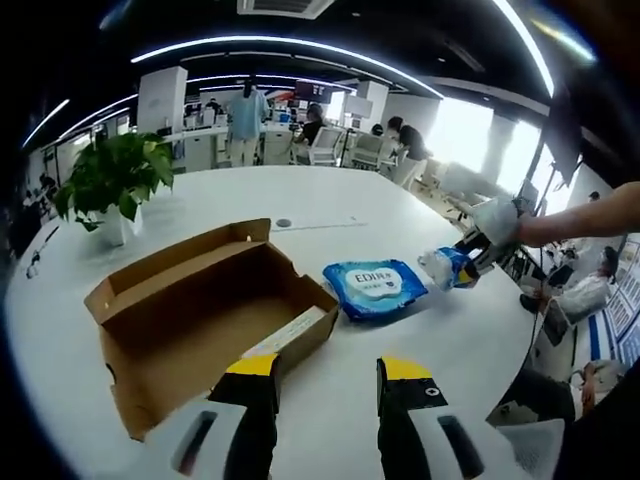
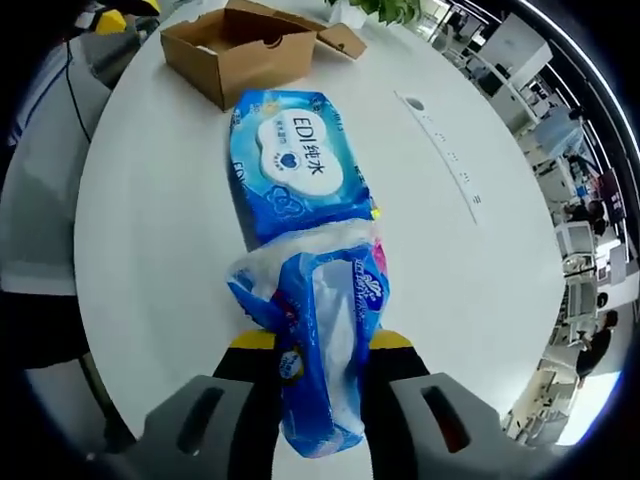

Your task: Operate the shoe box by opening the lid, removing the specified soft item, and placing it in the target area until the item is outside and the box remains undamaged.

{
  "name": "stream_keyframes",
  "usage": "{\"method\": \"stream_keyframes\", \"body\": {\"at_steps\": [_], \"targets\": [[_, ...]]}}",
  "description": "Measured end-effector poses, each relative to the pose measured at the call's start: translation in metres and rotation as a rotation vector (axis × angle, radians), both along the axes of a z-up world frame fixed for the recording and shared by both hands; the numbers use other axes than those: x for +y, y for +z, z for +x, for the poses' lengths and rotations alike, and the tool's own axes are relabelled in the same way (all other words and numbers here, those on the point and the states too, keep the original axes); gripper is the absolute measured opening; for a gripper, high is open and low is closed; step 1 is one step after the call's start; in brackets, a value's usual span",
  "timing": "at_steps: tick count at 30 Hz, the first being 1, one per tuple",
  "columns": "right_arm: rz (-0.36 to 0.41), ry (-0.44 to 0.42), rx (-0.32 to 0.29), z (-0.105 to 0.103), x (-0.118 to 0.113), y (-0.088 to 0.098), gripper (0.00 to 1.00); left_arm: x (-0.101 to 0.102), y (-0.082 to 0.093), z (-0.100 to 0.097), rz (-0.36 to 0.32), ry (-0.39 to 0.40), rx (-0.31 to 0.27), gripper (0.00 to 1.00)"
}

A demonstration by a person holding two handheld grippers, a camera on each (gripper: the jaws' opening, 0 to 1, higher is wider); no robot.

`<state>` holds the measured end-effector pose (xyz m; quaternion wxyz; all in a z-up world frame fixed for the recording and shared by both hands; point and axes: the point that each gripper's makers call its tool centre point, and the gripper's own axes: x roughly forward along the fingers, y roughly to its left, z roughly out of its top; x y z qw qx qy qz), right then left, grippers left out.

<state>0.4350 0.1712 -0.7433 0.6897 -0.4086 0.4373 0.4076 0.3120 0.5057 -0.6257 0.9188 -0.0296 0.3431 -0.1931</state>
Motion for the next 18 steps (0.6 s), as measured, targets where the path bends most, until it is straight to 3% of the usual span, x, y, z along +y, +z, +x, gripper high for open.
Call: {"method": "stream_keyframes", "body": {"at_steps": [7,18], "targets": [[-0.04,-0.009,0.013,0.008,-0.004,-0.02,0.27,0.011,-0.003,-0.001,0.016,0.023,0.015,0.39],[-0.064,0.022,0.013,0.015,-0.004,-0.034,0.31,0.016,-0.005,0.005,0.021,0.04,0.023,0.39]]}}
